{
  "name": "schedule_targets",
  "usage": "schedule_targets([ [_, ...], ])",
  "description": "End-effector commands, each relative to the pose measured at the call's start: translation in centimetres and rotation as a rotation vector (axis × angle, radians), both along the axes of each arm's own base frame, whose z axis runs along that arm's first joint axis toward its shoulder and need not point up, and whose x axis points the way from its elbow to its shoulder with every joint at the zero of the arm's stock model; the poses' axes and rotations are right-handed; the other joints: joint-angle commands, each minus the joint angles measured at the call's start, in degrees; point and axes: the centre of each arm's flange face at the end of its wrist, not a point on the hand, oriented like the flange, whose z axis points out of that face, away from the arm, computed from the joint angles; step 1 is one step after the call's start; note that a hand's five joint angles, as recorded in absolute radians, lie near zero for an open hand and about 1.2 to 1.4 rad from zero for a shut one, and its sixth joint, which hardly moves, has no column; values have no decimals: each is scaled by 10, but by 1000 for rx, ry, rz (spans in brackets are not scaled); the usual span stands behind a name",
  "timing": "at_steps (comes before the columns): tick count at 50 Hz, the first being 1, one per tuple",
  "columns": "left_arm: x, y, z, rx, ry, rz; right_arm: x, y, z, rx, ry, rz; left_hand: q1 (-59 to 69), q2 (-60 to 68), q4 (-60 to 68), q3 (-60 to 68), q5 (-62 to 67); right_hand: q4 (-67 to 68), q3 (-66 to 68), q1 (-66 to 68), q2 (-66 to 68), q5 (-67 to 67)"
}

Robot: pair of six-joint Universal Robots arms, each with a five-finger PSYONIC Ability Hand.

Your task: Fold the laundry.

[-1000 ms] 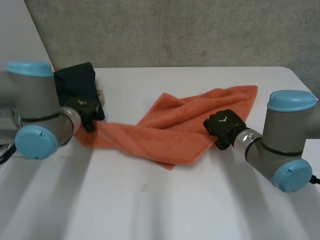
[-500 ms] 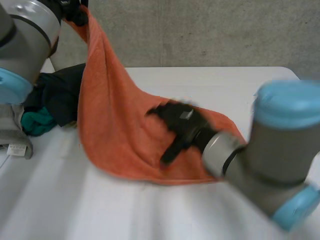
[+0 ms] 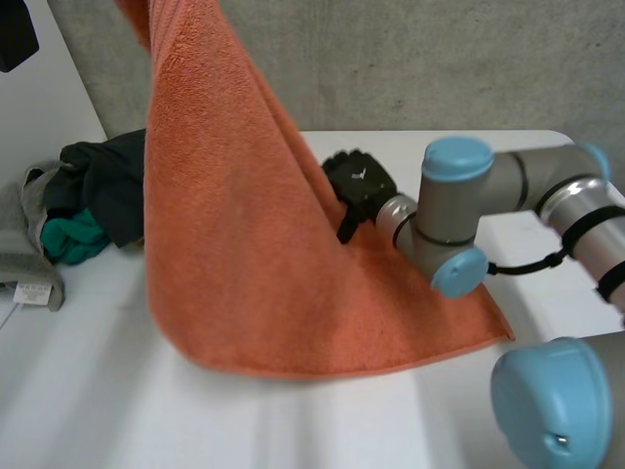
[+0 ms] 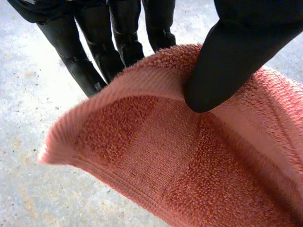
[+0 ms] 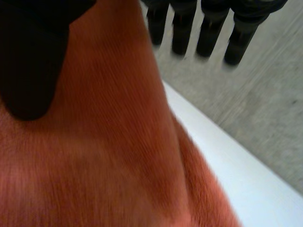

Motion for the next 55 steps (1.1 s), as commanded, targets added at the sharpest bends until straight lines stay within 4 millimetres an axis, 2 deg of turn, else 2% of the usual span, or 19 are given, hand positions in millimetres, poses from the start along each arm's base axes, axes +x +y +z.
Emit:
schedule_targets([
  [1, 4, -1, 2, -20, 17, 9, -5, -30, 1, -112, -99, -150, 141, 115, 116, 121, 141, 658, 658, 642, 654, 650],
  [3, 6, -7, 1, -21, 16, 24, -16, -45, 32, -177, -182, -227, 141, 115, 116, 121, 141, 658, 658, 642, 654, 650],
  [4, 8, -15, -2, -15, 11, 42, -25, -54, 70, -251, -270, -266, 141, 115, 116, 121, 141, 658, 658, 642, 654, 650],
  [7, 10, -34, -6, -15, 11, 73, -42, -61, 120, -341, -365, -289, 141, 115, 116, 121, 141, 658, 658, 642, 654, 650],
  [8, 11, -49, -9, -14, 19, 96, -50, -60, 147, -395, -398, -293, 141, 115, 116, 121, 141, 658, 658, 642, 654, 650],
  [12, 12, -84, -21, 5, 27, 150, -71, -50, 189, -463, -427, -304, 141, 115, 116, 121, 141, 658, 658, 642, 654, 650],
  [14, 10, -95, -30, 25, 23, 164, -77, -43, 196, -461, -424, -306, 141, 115, 116, 121, 141, 658, 658, 642, 654, 650],
  [17, 6, -117, -56, 92, 7, 185, -91, -32, 186, -415, -377, -304, 141, 115, 116, 121, 141, 658, 658, 642, 654, 650],
  [21, -1, -136, -95, 194, -28, 193, -107, -20, 149, -308, -284, -285, 141, 115, 116, 121, 141, 658, 658, 642, 654, 650],
  [22, -5, -140, -115, 247, -48, 191, -111, -15, 128, -255, -239, -270, 141, 115, 116, 121, 141, 658, 658, 642, 654, 650],
  [30, -16, -131, -229, 525, -238, 181, -133, 18, 22, -7, 30, -258, 141, 115, 116, 121, 141, 658, 658, 642, 654, 650],
  [34, -16, -120, -267, 586, -359, 182, -144, 27, -6, 43, 166, -258, 141, 115, 116, 121, 141, 651, 652, 636, 647, 643],
  [37, -13, -115, -281, 609, -421, 190, -151, 30, -8, 63, 234, -258, 41, 15, 16, 21, 41, 497, 497, 481, 493, 489],
  [39, -12, -112, -281, 612, -440, 194, -154, 29, -3, 63, 243, -265, -62, -88, -87, -82, -62, 396, 396, 380, 392, 388],
  [40, -11, -108, -278, 613, -455, 197, -157, 28, 5, 67, 241, -273, -199, -225, -224, -219, -199, 239, 239, 223, 235, 231],
  [42, -8, -105, -272, 616, -465, 206, -160, 27, 12, 70, 244, -281, -321, -347, -346, -341, -321, 105, 105, 89, 101, 97],
  [44, -4, -100, -261, 630, -472, 225, -162, 29, 25, 75, 252, -283, -412, -438, -437, -432, -412, 38, 38, 22, 34, 30],
  [48, 5, -92, -235, 643, -453, 259, -166, 29, 49, 70, 265, -281, -545, -571, -570, -565, -545, 0, 1, -15, -4, -8],
  [55, 17, -97, -191, 619, -307, 290, -169, 11, 76, -49, 364, -267, -559, -585, -584, -579, -559, -42, -42, -58, -46, -50],
])
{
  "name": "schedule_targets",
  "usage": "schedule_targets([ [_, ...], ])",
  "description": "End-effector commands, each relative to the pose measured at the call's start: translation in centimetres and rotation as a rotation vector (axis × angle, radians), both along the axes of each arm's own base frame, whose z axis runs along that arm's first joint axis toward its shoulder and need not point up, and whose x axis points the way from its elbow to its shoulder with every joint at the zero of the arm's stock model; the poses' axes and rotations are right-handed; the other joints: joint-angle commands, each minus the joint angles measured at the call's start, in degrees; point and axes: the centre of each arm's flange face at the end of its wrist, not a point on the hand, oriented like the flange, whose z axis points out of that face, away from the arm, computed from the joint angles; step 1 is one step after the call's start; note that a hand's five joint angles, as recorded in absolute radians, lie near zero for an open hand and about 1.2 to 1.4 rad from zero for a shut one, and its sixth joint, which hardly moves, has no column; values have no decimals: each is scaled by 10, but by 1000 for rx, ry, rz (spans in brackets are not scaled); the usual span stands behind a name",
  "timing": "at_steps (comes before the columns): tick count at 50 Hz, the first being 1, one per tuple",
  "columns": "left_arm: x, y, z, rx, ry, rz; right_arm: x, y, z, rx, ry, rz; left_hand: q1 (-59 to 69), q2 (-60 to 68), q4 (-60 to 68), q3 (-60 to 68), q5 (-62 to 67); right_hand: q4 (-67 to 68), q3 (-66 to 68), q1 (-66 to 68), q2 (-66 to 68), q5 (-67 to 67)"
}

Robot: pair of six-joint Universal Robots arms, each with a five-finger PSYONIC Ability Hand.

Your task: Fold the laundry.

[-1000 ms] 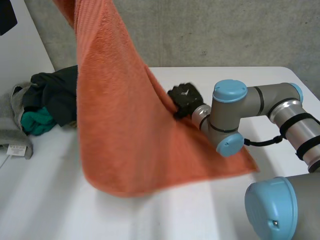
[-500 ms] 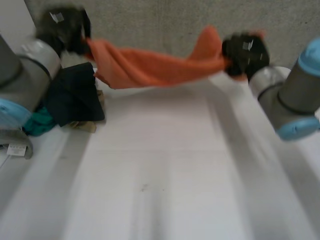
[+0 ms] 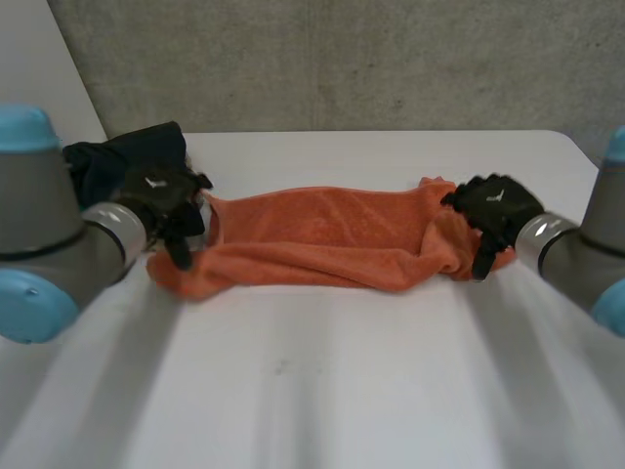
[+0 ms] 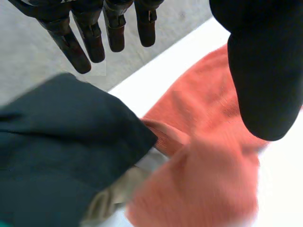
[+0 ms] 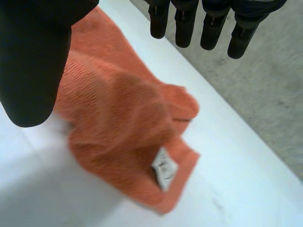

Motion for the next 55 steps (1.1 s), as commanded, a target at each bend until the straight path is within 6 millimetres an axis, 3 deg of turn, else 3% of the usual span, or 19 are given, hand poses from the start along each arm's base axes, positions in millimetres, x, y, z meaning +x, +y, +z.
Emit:
schedule_targets([
  [1, 16, -9, 49, -53, 135, 88, -5, -21, 30, -104, 134, 36, -22, -22, -17, -25, -26, -29, -25, -31, -28, -29],
  [6, 28, -26, 54, -25, 182, 161, -3, -40, 27, -131, 221, 70, -22, -22, -17, -25, -26, -28, -23, -30, -26, -27],
  [8, 31, -34, 37, 62, 158, 192, 1, -53, 19, -138, 245, 109, -22, -22, -17, -25, -26, -3, 2, -5, -1, -2],
  [15, 36, -50, -22, 286, 74, 245, 13, -68, -4, -156, 212, 251, 29, 28, 33, 25, 24, 97, 101, 95, 98, 97],
  [22, 39, -54, -37, 329, 90, 222, 22, -67, -31, -115, 200, 327, 51, 50, 55, 48, 47, 127, 131, 125, 129, 128],
  [28, 36, -52, -32, 298, 123, 195, 27, -68, -51, -74, 202, 317, 48, 47, 52, 44, 43, 325, 330, 323, 327, 326],
  [30, 33, -51, -32, 288, 126, 185, 27, -68, -49, -69, 205, 305, 45, 44, 49, 41, 40, 575, 580, 573, 577, 576],
  [31, 33, -51, -32, 285, 125, 183, 26, -68, -46, -66, 204, 298, 44, 44, 49, 41, 40, 670, 674, 668, 671, 670],
  [35, 25, -50, -34, 270, 126, 157, 23, -65, -12, -79, 141, 266, 44, 44, 49, 41, 40, 671, 675, 669, 672, 671],
  [39, 17, -52, -40, 247, 116, 119, 21, -43, 35, -63, 6, 248, 44, 44, 49, 41, 40, 671, 675, 669, 672, 671],
  [50, 1, -57, -61, 215, 40, 54, 13, 18, 90, -165, -35, 318, 44, 44, 49, 41, 40, 671, 675, 669, 672, 671],
  [55, -4, -57, -68, 225, 19, 42, 6, 39, 130, -302, -76, 313, 95, 94, 99, 91, 90, 671, 675, 669, 672, 671],
])
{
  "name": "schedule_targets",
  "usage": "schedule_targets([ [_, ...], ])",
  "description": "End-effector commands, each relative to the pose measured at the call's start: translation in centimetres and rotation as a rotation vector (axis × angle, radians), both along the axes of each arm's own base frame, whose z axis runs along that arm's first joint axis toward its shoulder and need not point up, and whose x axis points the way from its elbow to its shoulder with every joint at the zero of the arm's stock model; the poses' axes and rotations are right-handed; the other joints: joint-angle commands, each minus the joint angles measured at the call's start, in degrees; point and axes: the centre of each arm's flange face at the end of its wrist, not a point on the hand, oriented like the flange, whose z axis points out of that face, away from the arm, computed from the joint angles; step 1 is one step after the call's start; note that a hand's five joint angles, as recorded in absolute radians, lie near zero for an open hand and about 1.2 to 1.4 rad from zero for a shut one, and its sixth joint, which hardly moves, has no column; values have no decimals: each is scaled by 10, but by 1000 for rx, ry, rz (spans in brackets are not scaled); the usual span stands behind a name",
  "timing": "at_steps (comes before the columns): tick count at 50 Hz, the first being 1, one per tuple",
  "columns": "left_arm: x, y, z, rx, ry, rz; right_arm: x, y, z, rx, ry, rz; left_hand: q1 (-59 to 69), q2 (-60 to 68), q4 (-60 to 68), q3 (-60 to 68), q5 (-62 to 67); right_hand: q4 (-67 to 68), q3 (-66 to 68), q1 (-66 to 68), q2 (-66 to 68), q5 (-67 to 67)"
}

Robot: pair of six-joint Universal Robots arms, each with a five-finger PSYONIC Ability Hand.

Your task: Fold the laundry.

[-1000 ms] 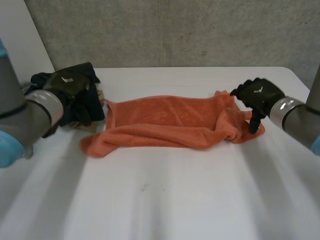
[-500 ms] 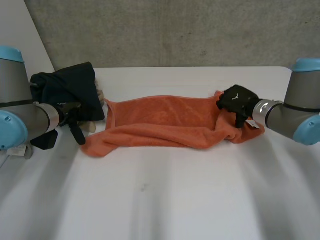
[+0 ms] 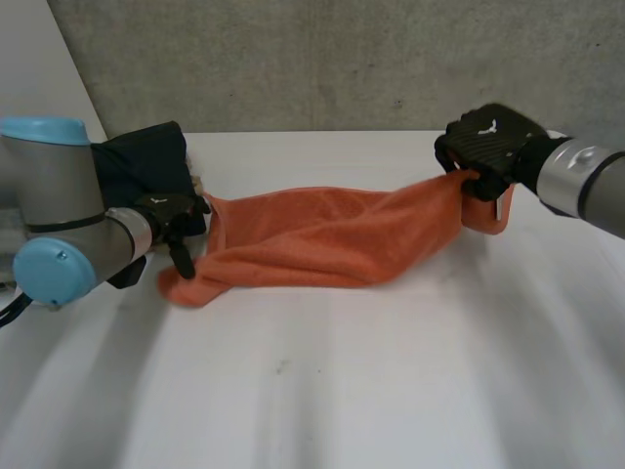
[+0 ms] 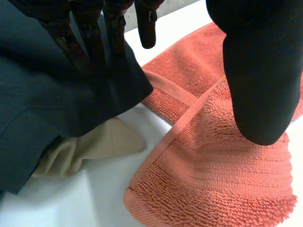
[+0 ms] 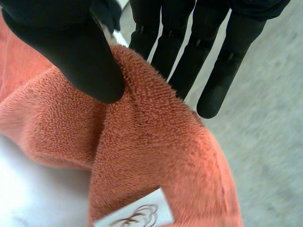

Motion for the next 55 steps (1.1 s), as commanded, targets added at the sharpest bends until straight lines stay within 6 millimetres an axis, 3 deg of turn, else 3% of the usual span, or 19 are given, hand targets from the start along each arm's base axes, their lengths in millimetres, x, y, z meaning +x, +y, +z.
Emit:
schedule_targets([
  [1, -6, 0, -10, 12, -31, -24, -10, 31, 51, -172, -74, 5, 109, 108, 104, 118, 117, 116, 120, 163, 128, 129],
  [4, -7, 4, -12, 39, -42, -27, -19, 31, 69, -221, -128, -25, 191, 190, 186, 201, 199, 116, 120, 163, 128, 129],
  [8, -8, 10, -14, 76, -57, -37, -27, 26, 75, -219, -183, -49, 296, 294, 291, 305, 303, 116, 120, 163, 128, 129],
  [11, -10, 12, -16, 87, -69, -46, -29, 25, 74, -200, -198, -51, 383, 382, 378, 392, 391, 116, 120, 163, 128, 129],
  [12, -10, 12, -17, 89, -75, -51, -28, 24, 71, -194, -194, -45, 485, 484, 480, 494, 493, 116, 120, 163, 128, 129],
  [17, -15, 12, -15, 86, -97, -76, -27, 15, 52, -165, -160, -48, 664, 663, 659, 673, 672, 116, 120, 163, 128, 129],
  [26, -26, 4, 1, 48, -129, -74, -19, -1, 30, -137, -111, -73, 664, 663, 659, 673, 672, 116, 120, 163, 128, 129],
  [27, -26, 3, 7, 41, -129, -63, -18, 0, 30, -133, -110, -76, 639, 638, 634, 649, 647, 116, 120, 163, 128, 129],
  [31, -29, 11, 18, 41, -117, -56, -15, 6, 33, -121, -115, -67, 293, 292, 288, 302, 301, 116, 120, 163, 128, 129],
  [33, -30, 16, 20, 46, -113, -55, -15, 9, 38, -128, -123, -66, 288, 286, 282, 297, 295, 116, 120, 163, 128, 129],
  [43, -38, 29, 3, 49, -139, -66, -16, 34, 79, -168, -220, -27, 136, 135, 131, 146, 144, 116, 120, 163, 128, 129],
  [49, -41, 23, -12, 39, -172, -54, -15, 50, 94, -173, -270, 27, 116, 115, 111, 125, 124, 116, 120, 163, 128, 129],
  [55, -45, 20, -26, 37, -228, -79, -16, 51, 100, -174, -299, 31, 153, 151, 148, 162, 160, 116, 120, 163, 128, 129],
])
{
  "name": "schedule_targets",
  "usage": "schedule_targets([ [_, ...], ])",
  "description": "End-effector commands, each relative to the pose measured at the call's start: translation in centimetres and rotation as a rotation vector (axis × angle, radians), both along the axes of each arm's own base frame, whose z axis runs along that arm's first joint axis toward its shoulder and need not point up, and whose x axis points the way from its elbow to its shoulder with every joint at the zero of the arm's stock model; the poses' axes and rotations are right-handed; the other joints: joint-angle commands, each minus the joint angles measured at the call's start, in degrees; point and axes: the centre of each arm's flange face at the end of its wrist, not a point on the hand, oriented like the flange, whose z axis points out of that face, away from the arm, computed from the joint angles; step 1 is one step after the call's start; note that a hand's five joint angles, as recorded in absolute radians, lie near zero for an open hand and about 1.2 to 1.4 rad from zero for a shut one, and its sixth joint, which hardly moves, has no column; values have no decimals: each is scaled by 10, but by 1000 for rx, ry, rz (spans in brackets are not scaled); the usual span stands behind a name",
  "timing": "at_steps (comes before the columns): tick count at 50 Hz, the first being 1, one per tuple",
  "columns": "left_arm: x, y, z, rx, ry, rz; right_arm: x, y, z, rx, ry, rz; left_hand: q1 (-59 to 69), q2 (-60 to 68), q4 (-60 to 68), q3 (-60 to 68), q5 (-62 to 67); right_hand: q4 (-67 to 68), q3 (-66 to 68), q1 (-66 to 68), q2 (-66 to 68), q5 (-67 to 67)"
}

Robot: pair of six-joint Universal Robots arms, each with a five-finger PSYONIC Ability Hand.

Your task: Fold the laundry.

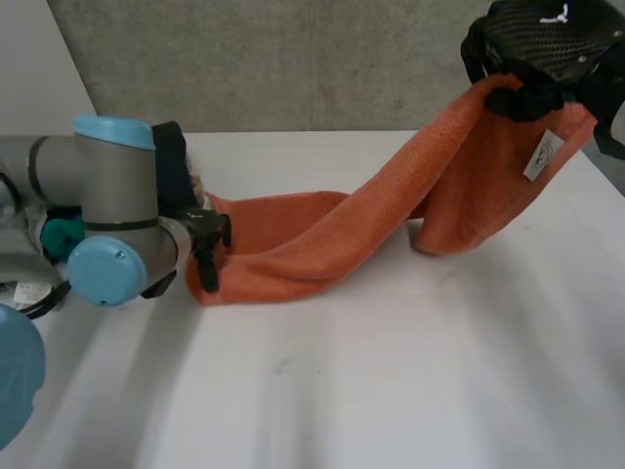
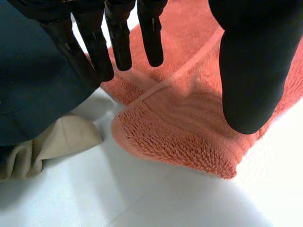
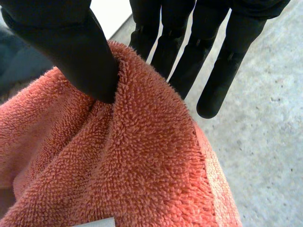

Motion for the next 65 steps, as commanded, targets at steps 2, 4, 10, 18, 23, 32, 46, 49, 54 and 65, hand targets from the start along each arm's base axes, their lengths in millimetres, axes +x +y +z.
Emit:
schedule_targets([
  [2, -4, -6, -20, -2, -78, -27, 0, 3, 7, -3, -33, 20, 136, 140, 146, 137, 149, 114, 120, 163, 128, 129],
  [4, -6, -8, -20, -5, -86, -38, -1, -4, 2, 0, -29, 12, 421, 424, 431, 422, 433, 114, 120, 163, 128, 129],
  [10, -18, -27, 6, -148, -77, -48, -1, -39, -13, -5, -27, -52, 554, 557, 564, 555, 566, 114, 120, 163, 128, 129],
  [18, -8, -66, 203, -885, 289, 180, 11, -108, 26, -382, -181, -309, 554, 557, 564, 555, 566, 114, 120, 163, 128, 129],
  [23, 1, -56, 265, -1133, 466, 218, 13, -122, 47, -606, -326, -371, 554, 557, 564, 555, 566, 114, 120, 163, 128, 129],
  [32, 1, -58, 198, -940, 409, 187, 18, -117, -14, -450, -250, -309, 554, 557, 564, 555, 566, 114, 120, 163, 128, 129],
  [46, 23, -17, 27, -406, 169, 150, -11, -70, -208, 228, 97, -245, 554, 557, 564, 555, 566, 114, 120, 163, 128, 129],
  [49, 30, -9, 8, -336, 132, 131, -17, -59, -234, 293, 177, -240, 554, 557, 564, 555, 566, 114, 120, 163, 128, 129],
  [54, 42, 3, -8, -239, 47, 106, -22, -55, -241, 328, 230, -244, 378, 382, 388, 379, 391, 1, 7, 49, 14, 15],
  [65, 59, 9, 18, -193, -3, 131, -28, -47, -196, 360, 198, -272, 11, 14, 21, 12, 23, -409, -403, -360, -396, -395],
])
